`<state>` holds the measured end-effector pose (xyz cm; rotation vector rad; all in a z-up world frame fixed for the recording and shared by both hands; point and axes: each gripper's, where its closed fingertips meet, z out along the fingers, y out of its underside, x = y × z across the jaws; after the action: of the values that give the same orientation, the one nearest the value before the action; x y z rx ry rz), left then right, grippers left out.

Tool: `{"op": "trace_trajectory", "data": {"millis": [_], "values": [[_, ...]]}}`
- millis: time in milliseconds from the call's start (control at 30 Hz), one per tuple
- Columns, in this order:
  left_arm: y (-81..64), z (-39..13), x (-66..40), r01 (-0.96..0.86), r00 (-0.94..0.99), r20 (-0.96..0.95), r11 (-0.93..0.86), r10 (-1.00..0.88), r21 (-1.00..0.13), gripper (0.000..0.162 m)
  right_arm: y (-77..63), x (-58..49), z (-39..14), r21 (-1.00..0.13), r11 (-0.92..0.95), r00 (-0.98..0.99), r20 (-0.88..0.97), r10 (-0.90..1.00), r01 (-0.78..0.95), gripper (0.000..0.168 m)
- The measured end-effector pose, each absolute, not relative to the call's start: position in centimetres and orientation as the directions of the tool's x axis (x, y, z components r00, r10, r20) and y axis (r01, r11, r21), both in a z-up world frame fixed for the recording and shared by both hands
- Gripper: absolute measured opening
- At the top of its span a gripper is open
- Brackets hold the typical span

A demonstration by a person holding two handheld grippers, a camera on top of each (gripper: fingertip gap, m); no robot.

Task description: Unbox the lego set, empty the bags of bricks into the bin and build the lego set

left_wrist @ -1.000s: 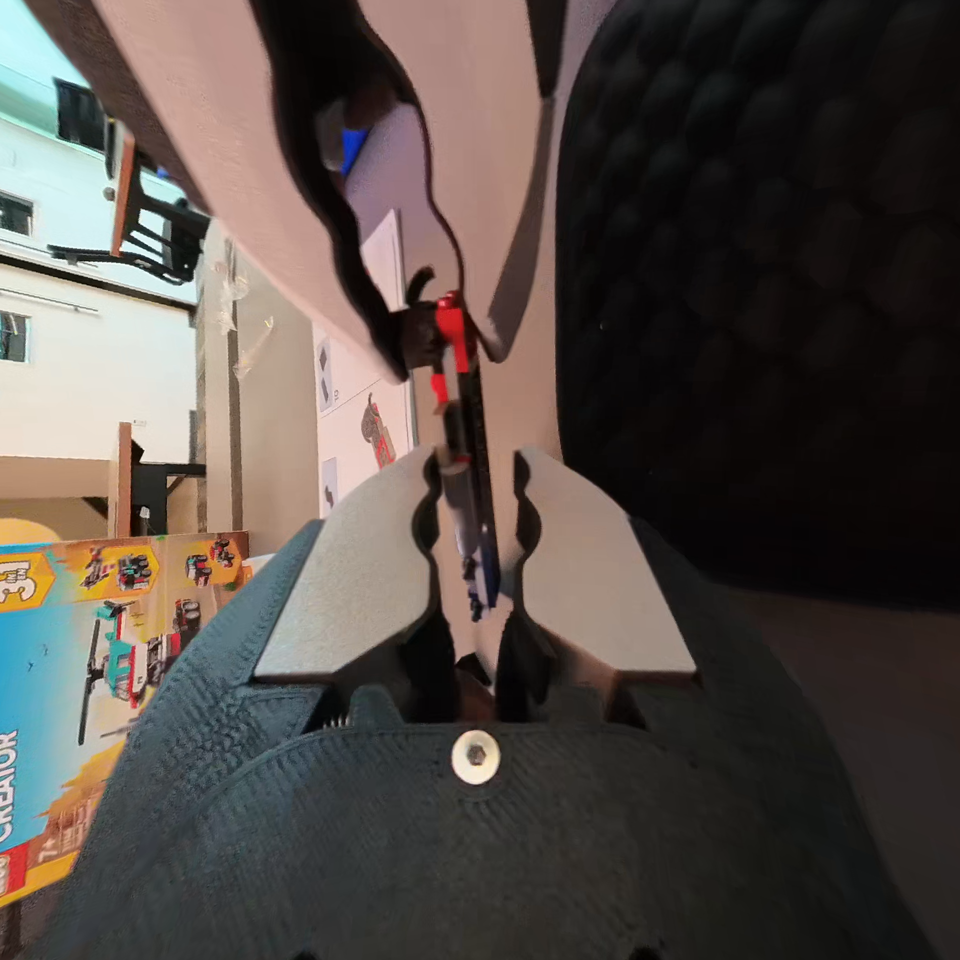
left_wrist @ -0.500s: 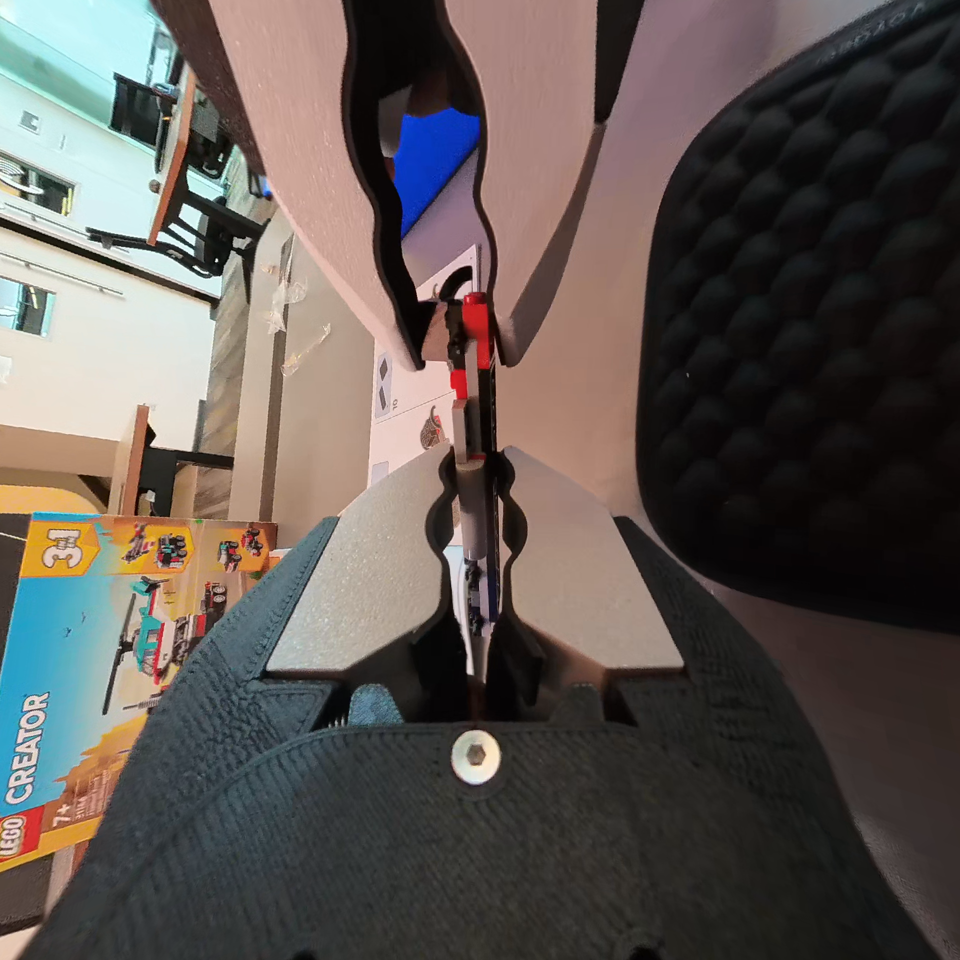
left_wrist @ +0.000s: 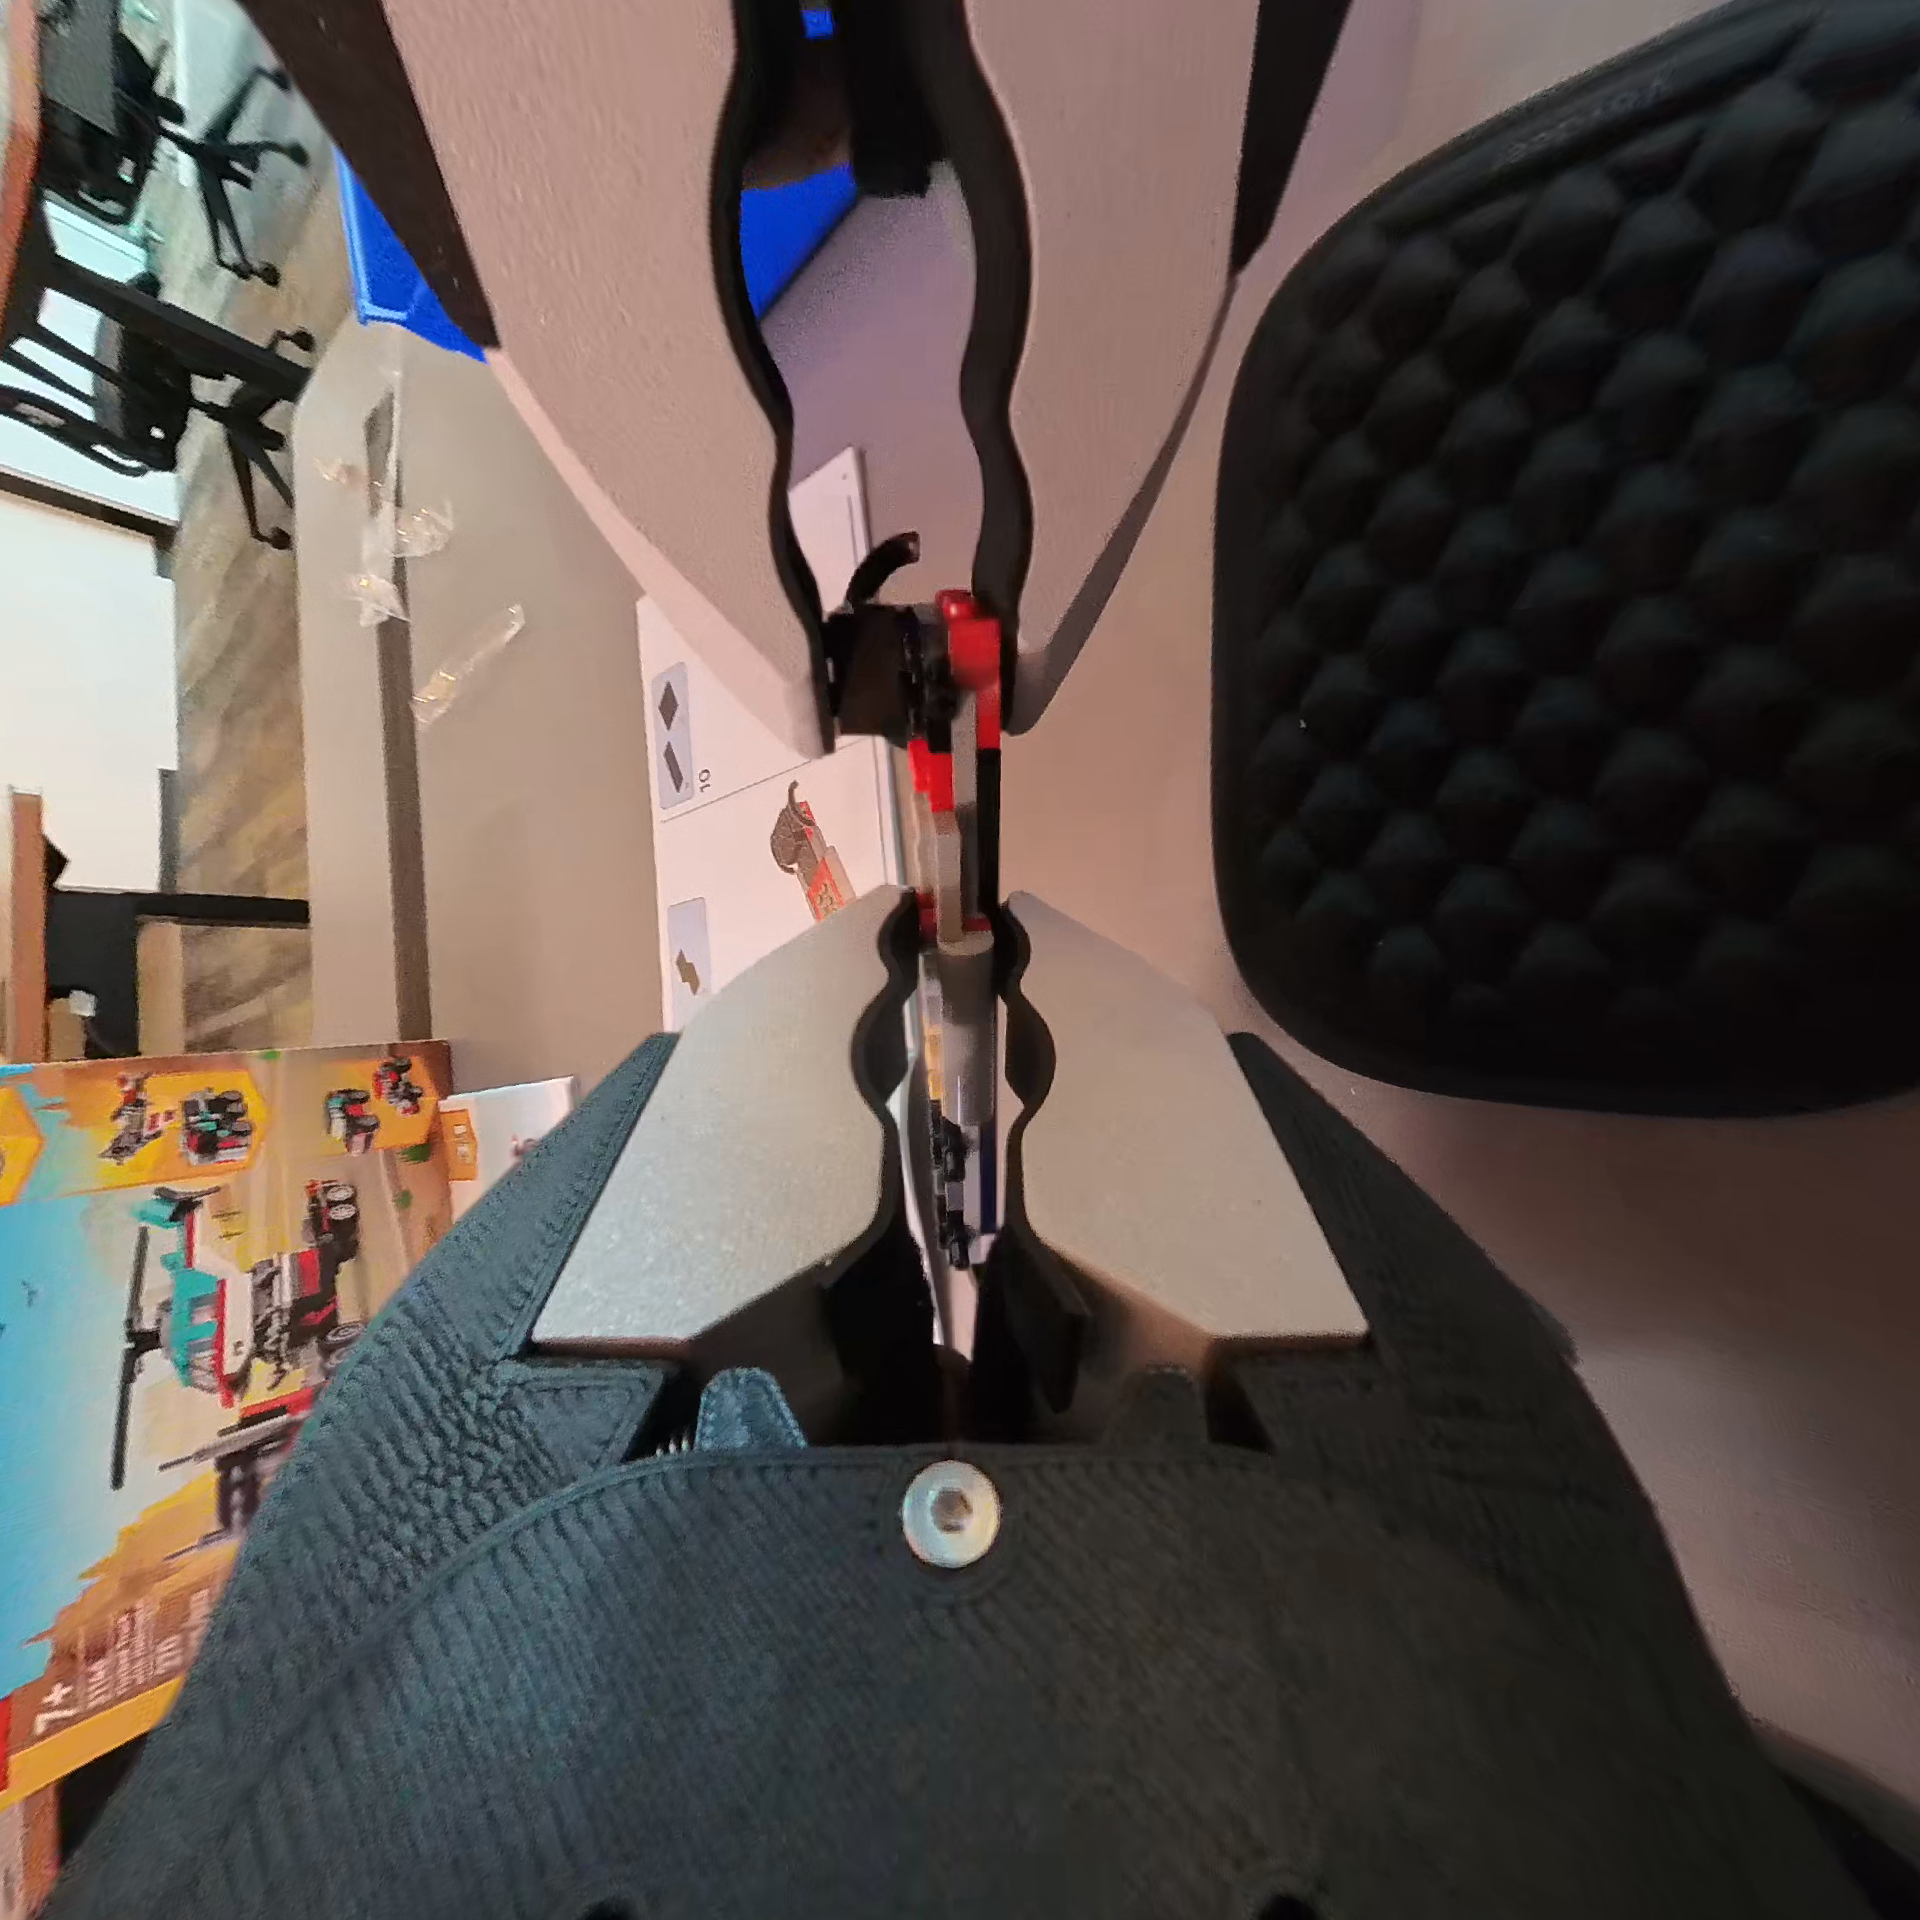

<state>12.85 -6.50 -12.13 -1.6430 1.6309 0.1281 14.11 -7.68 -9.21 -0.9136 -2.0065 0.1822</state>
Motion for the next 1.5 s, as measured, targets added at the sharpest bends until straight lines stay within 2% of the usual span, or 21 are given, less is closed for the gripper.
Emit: {"op": "trace_trajectory", "data": {"millis": [100,200,233,333,467,600,633,700,800,933,1067,1200,1400,1433,1467,1500], "values": [[-6.1,-11.5,12.7,-0.87,0.2,-0.591,0.136,-0.782,-0.474,0.015,-7.2,13.8,-8.7,-0.505,0.683,-0.266,0.665,0.698,0.529,0.024],[-5.7,-9.8,13.4,-0.829,0.251,-0.641,0.181,-0.725,-0.529,0.047,-6.5,13.6,-7.8,-0.61,0.605,-0.157,0.626,0.764,0.512,0.024],[-5.8,-9.3,13.7,-0.816,0.257,-0.656,0.204,-0.709,-0.541,0.051,-6.6,13.6,-7.6,-0.638,0.589,-0.144,0.609,0.78,0.496,0.024],[-6.3,-8.5,14.6,-0.786,0.234,-0.69,0.284,-0.685,-0.549,0.048,-7.3,13.4,-7.7,-0.703,0.542,-0.136,0.547,0.826,0.461,0.024],[-6.5,-9.3,14.9,-0.798,0.202,-0.651,0.262,-0.731,-0.542,0.041,-7.5,13.5,-8.4,-0.726,0.513,-0.124,0.519,0.846,0.458,0.024],[-6.4,-10.1,14.8,-0.816,0.215,-0.579,0.182,-0.786,-0.549,0.062,-8.1,13.4,-9.4,-0.719,0.52,-0.16,0.509,0.846,0.462,0.024],[-6.7,-10.4,14.9,-0.822,0.196,-0.557,0.175,-0.807,-0.543,0.061,-8.4,13.4,-9.5,-0.71,0.537,-0.179,0.518,0.837,0.456,0.024],[-7.4,-10.9,15.2,-0.819,0.144,-0.519,0.193,-0.842,-0.541,0.049,-8.6,13.4,-9.6,-0.705,0.549,-0.199,0.521,0.83,0.449,0.024],[-7.4,-11.1,15.2,-0.827,0.11,-0.545,0.227,-0.831,-0.514,0.047,-8.7,13.5,-9.8,-0.71,0.543,-0.208,0.508,0.836,0.448,0.024],[-7.3,-12.1,14.8,-0.887,0.07,-0.578,0.215,-0.813,-0.409,0.046,-8.5,13.3,-10.9,-0.693,0.53,-0.215,0.494,0.843,0.488,0.024],[-7.0,-12.0,14.8,-0.883,0.086,-0.565,0.199,-0.82,-0.424,0.043,-8.2,13.2,-10.7,-0.739,0.48,-0.204,0.438,0.876,0.472,0.022],[-6.9,-12.2,14.6,-0.904,0.043,-0.558,0.206,-0.829,-0.376,0.043,-8.1,13.3,-11.0,-0.734,0.477,-0.205,0.434,0.877,0.483,0.022],[-6.9,-12.2,14.7,-0.872,0.102,-0.522,0.176,-0.847,-0.457,0.039,-7.9,13.6,-10.6,-0.76,0.462,-0.153,0.445,0.883,0.456,0.023],[-6.8,-11.9,14.6,-0.862,0.116,-0.535,0.183,-0.837,-0.472,0.035,-7.5,13.7,-10.0,-0.77,0.466,-0.121,0.463,0.878,0.437,0.023],[-6.7,-11.4,14.6,-0.845,0.133,-0.556,0.199,-0.821,-0.496,0.014,-7.5,13.8,-9.2,-0.773,0.493,-0.114,0.492,0.863,0.399,0.023],[-6.6,-10.7,14.5,-0.823,0.173,-0.575,0.204,-0.8,-0.53,0.015,-7.4,13.9,-8.6,-0.777,0.498,-0.102,0.501,0.86,0.385,0.023]]}}
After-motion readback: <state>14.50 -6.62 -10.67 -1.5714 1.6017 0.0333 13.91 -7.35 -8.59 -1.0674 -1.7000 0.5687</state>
